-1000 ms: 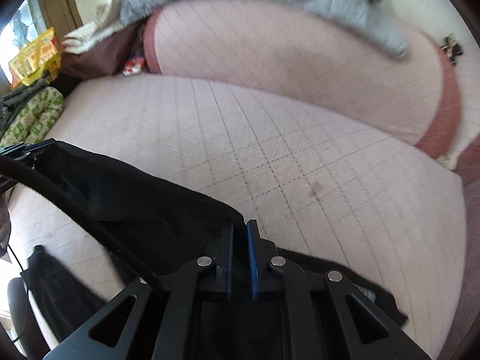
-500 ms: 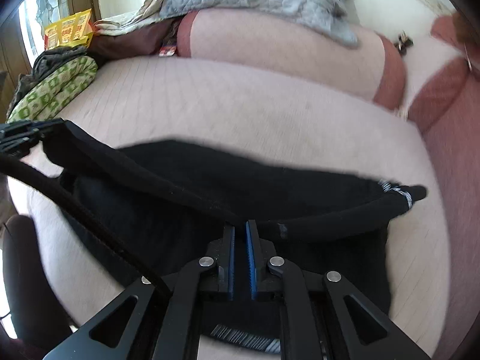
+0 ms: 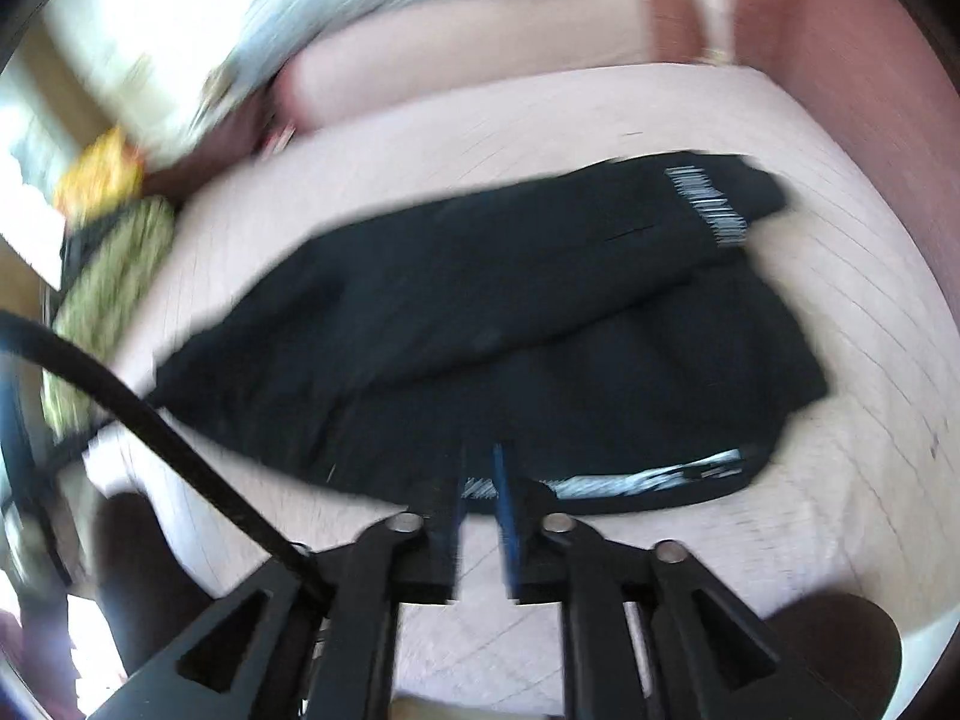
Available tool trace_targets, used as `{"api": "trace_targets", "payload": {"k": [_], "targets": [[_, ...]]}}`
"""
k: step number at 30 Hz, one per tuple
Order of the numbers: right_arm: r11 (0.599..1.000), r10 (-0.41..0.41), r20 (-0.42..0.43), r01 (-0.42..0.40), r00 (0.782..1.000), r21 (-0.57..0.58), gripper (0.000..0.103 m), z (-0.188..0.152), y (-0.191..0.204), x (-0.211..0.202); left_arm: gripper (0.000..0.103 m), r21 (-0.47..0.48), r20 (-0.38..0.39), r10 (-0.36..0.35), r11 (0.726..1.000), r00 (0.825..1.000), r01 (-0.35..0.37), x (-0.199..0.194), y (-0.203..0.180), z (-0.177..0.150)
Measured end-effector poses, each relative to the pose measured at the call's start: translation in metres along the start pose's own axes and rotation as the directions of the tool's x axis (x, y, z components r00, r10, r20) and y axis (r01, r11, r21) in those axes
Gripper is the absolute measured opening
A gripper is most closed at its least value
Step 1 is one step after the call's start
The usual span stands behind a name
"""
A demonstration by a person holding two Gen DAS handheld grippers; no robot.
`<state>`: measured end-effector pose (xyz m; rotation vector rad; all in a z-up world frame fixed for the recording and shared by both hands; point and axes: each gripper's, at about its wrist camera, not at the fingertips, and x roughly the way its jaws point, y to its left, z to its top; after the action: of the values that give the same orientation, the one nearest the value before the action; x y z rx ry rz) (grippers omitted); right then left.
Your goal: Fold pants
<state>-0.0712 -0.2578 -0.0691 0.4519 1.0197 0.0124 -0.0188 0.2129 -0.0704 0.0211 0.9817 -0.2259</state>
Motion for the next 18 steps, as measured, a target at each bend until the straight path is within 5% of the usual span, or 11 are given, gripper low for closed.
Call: {"api": "trace_targets", "payload": {"k": [2, 13, 14, 16, 18], "targets": [[0.99, 0.006, 0.027, -0.01, 1.0, 0.137, 0.048, 0.016, -0.033, 0.0, 0.033, -0.058, 0.018, -0.014, 0.998, 1.0, 0.015, -0.005, 0.007, 0.001], [0.94, -0.024, 0.073, -0.002, 0.997, 0.342, 0.048, 0.078, -0.064, 0.064, 0.037, -0.24, 0.055, -0.126, 0.961, 0.99, 0.136, -0.004, 0.0, 0.007], [0.934, -0.021, 0.086, -0.011, 0.996, 0.358, 0.038, 0.081, -0.065, 0.066, 0.039, -0.24, 0.052, -0.137, 0.96, 0.989, 0.145, -0.003, -0.003, 0.008], [0.932, -0.003, 0.105, -0.035, 0.995, 0.36, 0.002, 0.086, -0.062, 0.062, 0.039, -0.224, 0.048, -0.134, 0.964, 0.99, 0.142, -0.001, -0.008, 0.012], [0.938, -0.007, 0.149, -0.045, 0.989, 0.343, 0.001, 0.085, -0.055, 0.045, 0.039, -0.21, 0.048, -0.137, 0.967, 0.989, 0.144, 0.003, -0.014, 0.016]]}}
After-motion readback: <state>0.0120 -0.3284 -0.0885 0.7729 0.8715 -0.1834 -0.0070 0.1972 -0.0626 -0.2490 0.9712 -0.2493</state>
